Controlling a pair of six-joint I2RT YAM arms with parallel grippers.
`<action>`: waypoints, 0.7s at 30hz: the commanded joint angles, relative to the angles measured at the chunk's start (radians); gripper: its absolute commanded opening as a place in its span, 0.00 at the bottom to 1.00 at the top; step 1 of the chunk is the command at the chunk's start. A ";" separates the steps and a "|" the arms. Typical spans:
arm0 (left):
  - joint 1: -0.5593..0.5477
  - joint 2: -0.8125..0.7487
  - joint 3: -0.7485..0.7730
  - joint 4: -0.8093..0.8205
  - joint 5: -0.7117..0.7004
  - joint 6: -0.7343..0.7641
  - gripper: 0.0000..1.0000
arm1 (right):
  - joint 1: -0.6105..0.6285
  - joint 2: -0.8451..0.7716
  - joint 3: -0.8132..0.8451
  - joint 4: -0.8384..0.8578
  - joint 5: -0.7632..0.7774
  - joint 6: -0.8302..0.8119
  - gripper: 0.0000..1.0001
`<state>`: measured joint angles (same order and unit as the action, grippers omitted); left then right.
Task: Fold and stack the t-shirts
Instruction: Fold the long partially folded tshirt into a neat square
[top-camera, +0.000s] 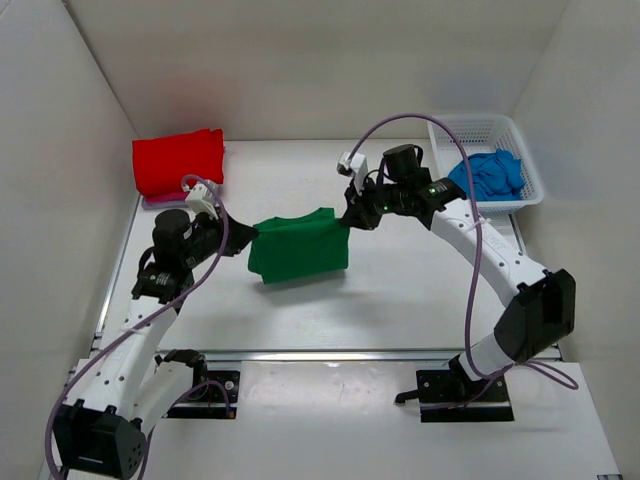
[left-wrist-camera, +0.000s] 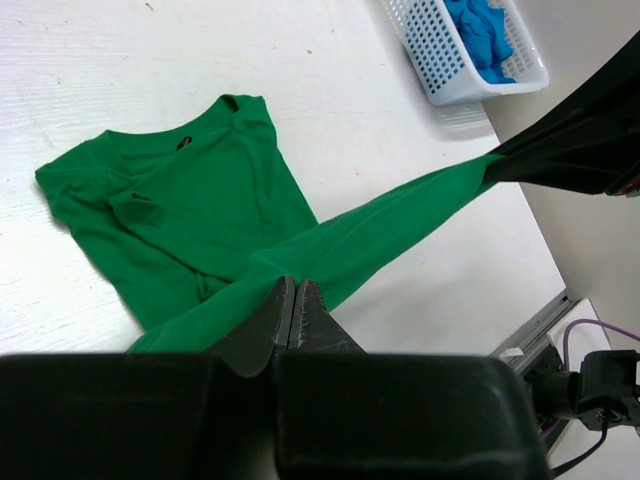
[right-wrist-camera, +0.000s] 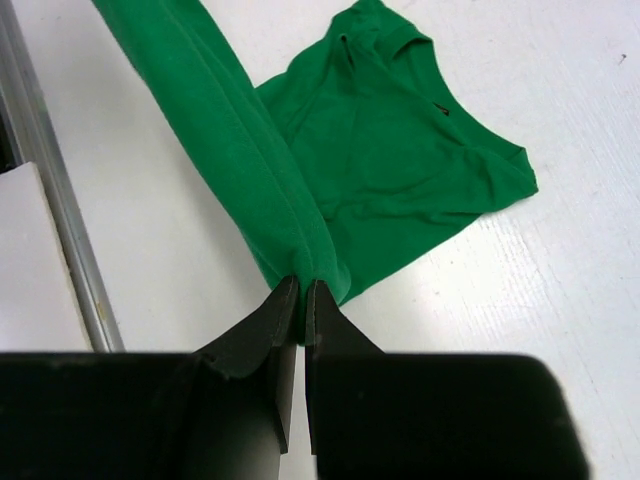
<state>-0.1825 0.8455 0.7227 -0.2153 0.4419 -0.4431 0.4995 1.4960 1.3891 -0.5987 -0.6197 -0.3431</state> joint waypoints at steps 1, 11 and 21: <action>0.015 0.038 0.029 0.080 -0.002 0.003 0.00 | -0.027 0.044 0.071 0.010 -0.032 -0.045 0.00; 0.031 0.170 0.049 0.171 -0.014 0.020 0.00 | -0.067 0.190 0.172 0.030 -0.066 -0.063 0.01; 0.043 0.305 0.047 0.269 -0.020 0.027 0.00 | -0.093 0.322 0.255 0.043 -0.094 -0.073 0.00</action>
<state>-0.1505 1.1313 0.7464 -0.0189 0.4301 -0.4263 0.4240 1.7981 1.5959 -0.5915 -0.6907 -0.3965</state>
